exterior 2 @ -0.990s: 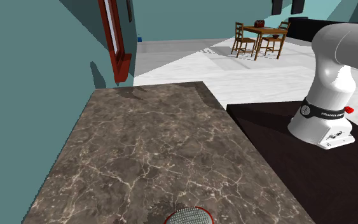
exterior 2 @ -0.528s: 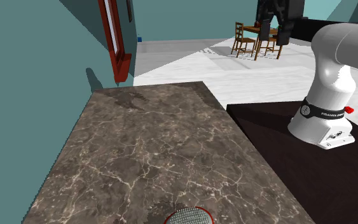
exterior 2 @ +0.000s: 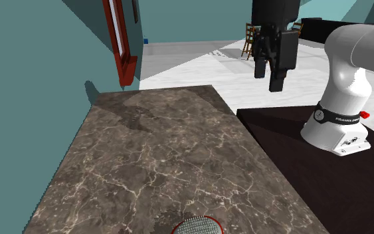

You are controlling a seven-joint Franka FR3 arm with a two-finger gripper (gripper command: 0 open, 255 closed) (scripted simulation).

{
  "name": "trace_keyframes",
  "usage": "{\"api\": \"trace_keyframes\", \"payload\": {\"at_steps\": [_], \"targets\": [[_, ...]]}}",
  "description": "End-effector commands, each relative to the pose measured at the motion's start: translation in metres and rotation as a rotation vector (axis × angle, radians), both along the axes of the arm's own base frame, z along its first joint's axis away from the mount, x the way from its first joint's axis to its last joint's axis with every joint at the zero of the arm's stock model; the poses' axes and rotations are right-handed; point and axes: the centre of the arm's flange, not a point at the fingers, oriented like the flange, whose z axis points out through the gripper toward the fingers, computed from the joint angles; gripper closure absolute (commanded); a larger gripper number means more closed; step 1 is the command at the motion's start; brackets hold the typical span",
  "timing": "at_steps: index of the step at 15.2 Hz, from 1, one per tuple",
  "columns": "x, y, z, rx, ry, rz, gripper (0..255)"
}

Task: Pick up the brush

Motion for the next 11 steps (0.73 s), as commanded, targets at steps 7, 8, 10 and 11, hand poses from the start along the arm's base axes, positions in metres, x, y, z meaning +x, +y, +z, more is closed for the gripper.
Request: {"api": "trace_keyframes", "payload": {"at_steps": [7,8,10,11], "targets": [[0.057,0.06,-0.065,0.007,-0.026,-0.007,0],[0.064,0.068,-0.073,0.008,-0.028,-0.008,0],[0.078,0.083,-0.089,0.009,-0.034,-0.01,0],[0.085,0.09,-0.097,0.01,-0.037,-0.011,0]]}}
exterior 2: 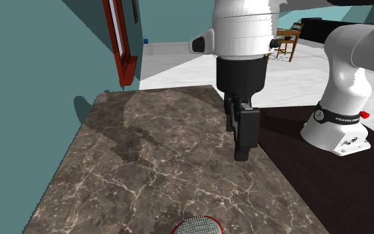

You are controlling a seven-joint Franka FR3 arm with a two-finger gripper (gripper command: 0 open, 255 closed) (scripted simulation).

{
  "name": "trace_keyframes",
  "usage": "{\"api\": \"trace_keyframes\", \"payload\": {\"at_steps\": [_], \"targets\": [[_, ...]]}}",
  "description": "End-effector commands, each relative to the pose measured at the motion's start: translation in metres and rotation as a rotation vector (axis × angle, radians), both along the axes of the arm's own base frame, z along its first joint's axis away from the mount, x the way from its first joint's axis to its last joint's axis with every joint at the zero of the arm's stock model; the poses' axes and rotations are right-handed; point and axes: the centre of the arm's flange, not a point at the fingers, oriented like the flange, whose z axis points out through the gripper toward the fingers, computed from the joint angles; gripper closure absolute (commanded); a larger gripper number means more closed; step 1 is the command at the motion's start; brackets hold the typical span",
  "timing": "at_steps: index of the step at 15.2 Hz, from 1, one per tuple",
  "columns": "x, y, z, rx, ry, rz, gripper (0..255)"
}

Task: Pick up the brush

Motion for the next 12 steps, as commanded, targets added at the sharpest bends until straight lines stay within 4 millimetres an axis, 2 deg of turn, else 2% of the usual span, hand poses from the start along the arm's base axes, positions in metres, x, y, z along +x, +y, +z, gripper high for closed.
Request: {"api": "trace_keyframes", "payload": {"at_steps": [1,12], "targets": [[0.016,0.015,-0.018,0.003,-0.007,-0.002,0],[0.093,0.095,-0.1,0.011,-0.038,-0.011,0]]}}
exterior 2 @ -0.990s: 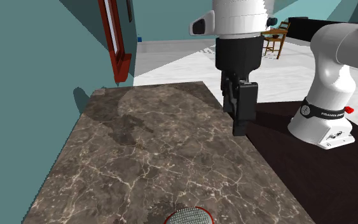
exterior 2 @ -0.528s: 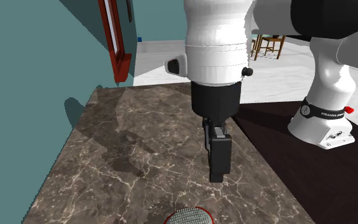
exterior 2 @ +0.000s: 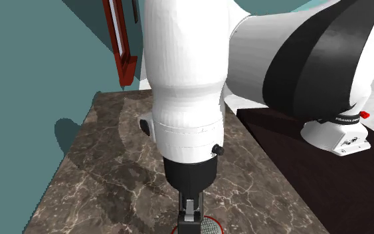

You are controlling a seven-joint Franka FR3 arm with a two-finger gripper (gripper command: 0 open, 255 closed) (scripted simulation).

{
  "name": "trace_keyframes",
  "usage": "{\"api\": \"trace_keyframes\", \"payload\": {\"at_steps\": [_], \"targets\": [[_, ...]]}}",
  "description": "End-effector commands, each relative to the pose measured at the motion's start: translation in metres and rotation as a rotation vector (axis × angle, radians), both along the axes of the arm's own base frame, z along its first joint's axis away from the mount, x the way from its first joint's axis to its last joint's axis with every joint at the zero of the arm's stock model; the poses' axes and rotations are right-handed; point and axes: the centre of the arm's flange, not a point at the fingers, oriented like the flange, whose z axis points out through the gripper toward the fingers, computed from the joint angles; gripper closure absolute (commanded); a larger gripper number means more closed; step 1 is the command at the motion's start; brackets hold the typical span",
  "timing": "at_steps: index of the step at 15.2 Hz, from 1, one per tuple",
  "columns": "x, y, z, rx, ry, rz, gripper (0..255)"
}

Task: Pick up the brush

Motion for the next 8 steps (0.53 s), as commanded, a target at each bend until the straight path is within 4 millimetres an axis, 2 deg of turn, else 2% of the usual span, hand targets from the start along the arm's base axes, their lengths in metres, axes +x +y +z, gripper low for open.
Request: {"api": "trace_keyframes", "payload": {"at_steps": [1,8], "targets": [[0.005,0.007,-0.012,0.001,-0.004,-0.001,0],[0.005,0.007,-0.046,0.001,-0.004,-0.001,0]]}}
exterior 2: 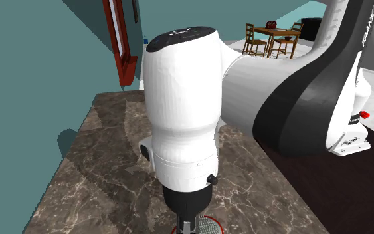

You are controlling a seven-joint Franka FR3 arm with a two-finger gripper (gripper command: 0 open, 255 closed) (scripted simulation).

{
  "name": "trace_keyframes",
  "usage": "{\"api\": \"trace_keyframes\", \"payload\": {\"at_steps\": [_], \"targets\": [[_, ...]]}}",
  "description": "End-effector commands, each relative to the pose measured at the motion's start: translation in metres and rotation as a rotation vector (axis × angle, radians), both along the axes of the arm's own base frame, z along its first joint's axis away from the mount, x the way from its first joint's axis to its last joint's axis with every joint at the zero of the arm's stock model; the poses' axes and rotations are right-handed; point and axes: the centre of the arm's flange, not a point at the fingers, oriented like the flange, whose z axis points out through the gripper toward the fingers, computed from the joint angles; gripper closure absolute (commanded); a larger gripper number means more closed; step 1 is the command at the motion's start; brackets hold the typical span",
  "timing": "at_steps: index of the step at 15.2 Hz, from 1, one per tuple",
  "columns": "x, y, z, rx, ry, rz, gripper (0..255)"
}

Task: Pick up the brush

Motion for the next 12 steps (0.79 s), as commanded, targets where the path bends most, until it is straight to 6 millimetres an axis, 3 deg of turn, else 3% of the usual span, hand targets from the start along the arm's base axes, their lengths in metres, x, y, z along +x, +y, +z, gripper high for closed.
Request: {"api": "trace_keyframes", "payload": {"at_steps": [1,2,12], "targets": [[0.0011,0.0001,-0.0038,0.0,0.0,0.0,0],[0.0011,-0.0001,-0.0037,0.0,0.0,0.0,255],[0.0011,0.0001,0.0015,0.0,0.0,0.0,255]]}}
